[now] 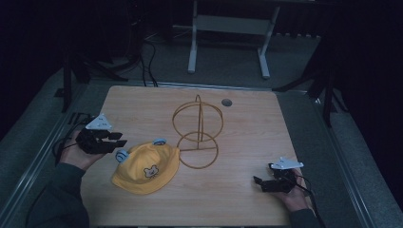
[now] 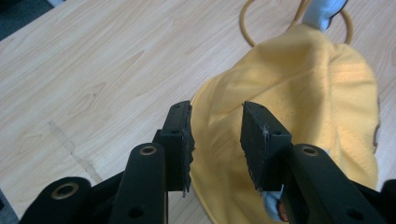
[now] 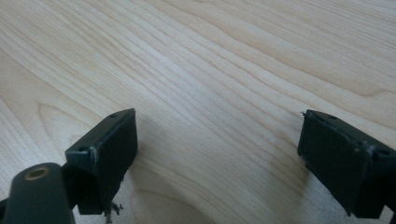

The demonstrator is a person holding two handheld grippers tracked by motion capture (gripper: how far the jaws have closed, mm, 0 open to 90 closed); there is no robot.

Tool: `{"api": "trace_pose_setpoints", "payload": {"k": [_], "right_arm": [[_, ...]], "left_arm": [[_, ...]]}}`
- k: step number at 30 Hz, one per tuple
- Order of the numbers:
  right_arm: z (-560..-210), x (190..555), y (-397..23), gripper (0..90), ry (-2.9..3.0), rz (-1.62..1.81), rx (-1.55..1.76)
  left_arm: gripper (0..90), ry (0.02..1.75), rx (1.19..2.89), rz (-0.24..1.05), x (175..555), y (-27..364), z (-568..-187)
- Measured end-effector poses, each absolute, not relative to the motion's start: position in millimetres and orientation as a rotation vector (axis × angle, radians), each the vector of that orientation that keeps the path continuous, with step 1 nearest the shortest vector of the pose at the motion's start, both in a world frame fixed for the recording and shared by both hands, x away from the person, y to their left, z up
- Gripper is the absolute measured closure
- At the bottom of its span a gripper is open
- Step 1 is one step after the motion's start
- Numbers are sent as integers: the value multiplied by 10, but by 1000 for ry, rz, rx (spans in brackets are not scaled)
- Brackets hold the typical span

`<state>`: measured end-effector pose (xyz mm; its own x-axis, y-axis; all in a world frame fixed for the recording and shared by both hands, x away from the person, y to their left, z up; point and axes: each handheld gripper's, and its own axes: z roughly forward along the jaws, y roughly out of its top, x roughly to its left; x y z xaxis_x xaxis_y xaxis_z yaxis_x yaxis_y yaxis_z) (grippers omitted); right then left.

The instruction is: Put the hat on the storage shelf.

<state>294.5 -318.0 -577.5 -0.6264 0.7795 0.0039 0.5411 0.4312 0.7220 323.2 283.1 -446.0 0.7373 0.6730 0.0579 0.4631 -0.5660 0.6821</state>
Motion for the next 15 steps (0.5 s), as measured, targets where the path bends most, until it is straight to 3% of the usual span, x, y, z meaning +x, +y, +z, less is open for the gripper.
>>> {"api": "trace_pose_setpoints", "payload": {"k": [15], "right_arm": [[-5774, 2944, -3188, 134, 2350, 1013, 1137]], "left_arm": [[619, 746, 2324, 350, 3245, 2693, -4245]]}}
